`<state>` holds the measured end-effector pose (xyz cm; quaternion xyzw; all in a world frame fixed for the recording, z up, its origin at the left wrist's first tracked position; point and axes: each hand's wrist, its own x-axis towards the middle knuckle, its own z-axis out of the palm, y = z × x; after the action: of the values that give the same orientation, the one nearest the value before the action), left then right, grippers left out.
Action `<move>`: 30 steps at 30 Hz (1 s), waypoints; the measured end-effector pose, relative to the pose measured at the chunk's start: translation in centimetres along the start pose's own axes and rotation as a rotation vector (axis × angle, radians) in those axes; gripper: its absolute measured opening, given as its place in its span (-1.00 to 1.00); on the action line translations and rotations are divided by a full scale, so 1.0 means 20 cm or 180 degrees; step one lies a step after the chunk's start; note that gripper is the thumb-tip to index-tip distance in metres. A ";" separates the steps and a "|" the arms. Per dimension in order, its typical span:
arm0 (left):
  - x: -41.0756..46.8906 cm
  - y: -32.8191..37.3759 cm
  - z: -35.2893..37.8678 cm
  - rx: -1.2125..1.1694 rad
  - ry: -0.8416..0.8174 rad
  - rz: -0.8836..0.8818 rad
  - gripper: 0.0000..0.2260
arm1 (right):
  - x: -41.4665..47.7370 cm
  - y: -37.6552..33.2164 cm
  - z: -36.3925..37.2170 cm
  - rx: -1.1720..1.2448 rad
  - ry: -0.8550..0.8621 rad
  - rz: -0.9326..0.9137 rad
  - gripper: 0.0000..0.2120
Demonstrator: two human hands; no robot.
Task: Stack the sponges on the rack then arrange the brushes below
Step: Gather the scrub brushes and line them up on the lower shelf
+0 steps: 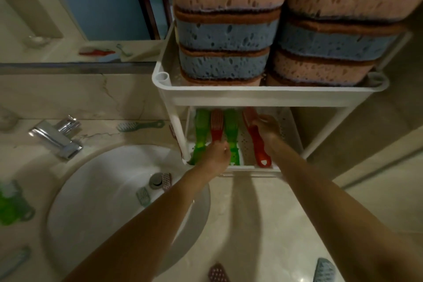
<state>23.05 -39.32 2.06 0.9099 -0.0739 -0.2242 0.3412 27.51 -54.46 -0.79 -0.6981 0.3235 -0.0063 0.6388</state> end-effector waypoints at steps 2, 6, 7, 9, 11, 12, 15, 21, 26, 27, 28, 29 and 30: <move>0.00 -0.04 0.00 0.0248 -0.0076 -0.0057 -0.74 | 0.03 0.01 0.01 -0.0157 -0.0068 0.0079 -0.78; 0.03 -0.10 0.02 0.0386 -0.0275 -0.0128 -0.82 | 0.06 0.08 0.07 -0.0958 0.0087 -0.0282 -0.67; 0.03 -0.11 0.02 0.0354 -0.0294 -0.0113 -0.81 | 0.08 0.11 0.09 -0.1139 0.0143 -0.0395 -0.60; 0.02 -0.12 0.01 0.0285 -0.0312 -0.0102 -0.75 | 0.07 0.17 0.11 -0.1711 0.0312 -0.0587 -0.49; 0.02 -0.13 0.01 0.0320 -0.0341 -0.0043 -0.74 | 0.03 0.19 0.12 -0.2188 0.0379 -0.0768 -0.61; 0.02 -0.13 0.01 0.0417 -0.0364 0.0007 -0.74 | 0.00 0.19 0.13 -0.2327 0.0358 -0.0787 -0.68; 0.00 -0.14 0.00 0.0750 -0.0475 0.0186 -0.70 | 0.00 0.22 0.14 -0.2626 0.0387 -0.1011 -0.70; -0.09 -0.20 -0.01 0.0873 -0.0345 0.0480 -0.64 | -0.02 0.21 0.07 -0.2438 0.0526 -0.1016 -0.71; -0.29 -0.30 -0.07 0.0590 0.0185 0.0673 -0.65 | -0.37 0.19 0.14 -0.1445 0.0705 -0.1692 -0.69; -0.34 -0.34 -0.08 0.0508 0.0362 0.0624 -0.66 | -0.45 0.21 0.18 -0.1268 0.0785 -0.1873 -0.69; -0.39 -0.38 -0.09 0.0391 0.0515 0.0519 -0.66 | -0.55 0.22 0.23 -0.1119 0.0820 -0.2019 -0.72; -0.44 -0.43 -0.11 0.0255 0.0654 0.0375 -0.67 | -0.63 0.25 0.28 -0.0978 0.0789 -0.2146 -0.75; -0.49 -0.48 -0.12 0.0113 0.0804 0.0232 -0.68 | -0.72 0.28 0.34 -0.0871 0.0677 -0.2220 -0.79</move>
<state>15.35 -27.81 0.84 0.9334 -0.0673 -0.0938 0.3397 16.44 -41.61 -1.20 -0.8403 0.1290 -0.2522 0.4622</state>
